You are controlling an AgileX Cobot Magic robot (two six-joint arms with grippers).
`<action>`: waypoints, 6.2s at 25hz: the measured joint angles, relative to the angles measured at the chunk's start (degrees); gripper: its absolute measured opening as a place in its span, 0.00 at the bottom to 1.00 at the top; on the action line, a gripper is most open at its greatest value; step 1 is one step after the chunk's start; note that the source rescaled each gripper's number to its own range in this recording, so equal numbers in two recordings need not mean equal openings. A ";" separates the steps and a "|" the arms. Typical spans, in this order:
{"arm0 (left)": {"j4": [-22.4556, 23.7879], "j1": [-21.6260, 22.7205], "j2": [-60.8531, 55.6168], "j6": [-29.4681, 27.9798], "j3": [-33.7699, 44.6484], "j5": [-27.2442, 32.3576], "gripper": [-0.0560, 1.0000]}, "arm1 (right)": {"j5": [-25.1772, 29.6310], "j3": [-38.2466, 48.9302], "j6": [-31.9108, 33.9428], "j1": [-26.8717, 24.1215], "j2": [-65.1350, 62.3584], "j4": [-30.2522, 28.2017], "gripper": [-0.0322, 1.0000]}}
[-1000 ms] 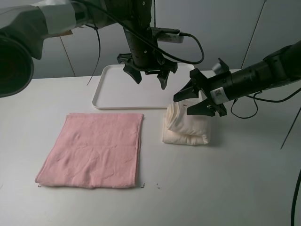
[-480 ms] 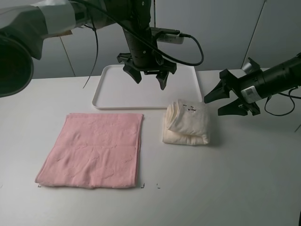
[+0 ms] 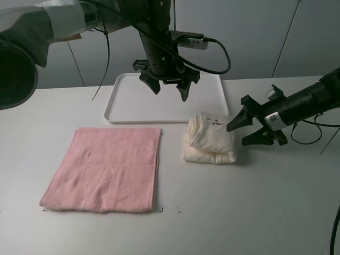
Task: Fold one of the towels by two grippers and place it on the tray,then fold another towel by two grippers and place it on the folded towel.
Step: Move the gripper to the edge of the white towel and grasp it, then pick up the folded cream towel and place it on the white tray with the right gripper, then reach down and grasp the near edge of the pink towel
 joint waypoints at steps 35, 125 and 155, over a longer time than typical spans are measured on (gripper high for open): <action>-1.72 0.13 -22.34 7.41 37.18 -18.42 0.96 | 0.37 0.00 -8.41 6.40 2.35 1.38 0.11; 0.79 23.33 -50.43 50.44 67.36 -14.31 0.96 | 2.68 -32.48 14.37 23.86 -5.18 -38.83 1.00; 8.47 23.35 -50.21 88.05 96.38 -33.06 0.96 | 11.69 -29.02 -11.09 53.56 -2.79 -52.51 1.00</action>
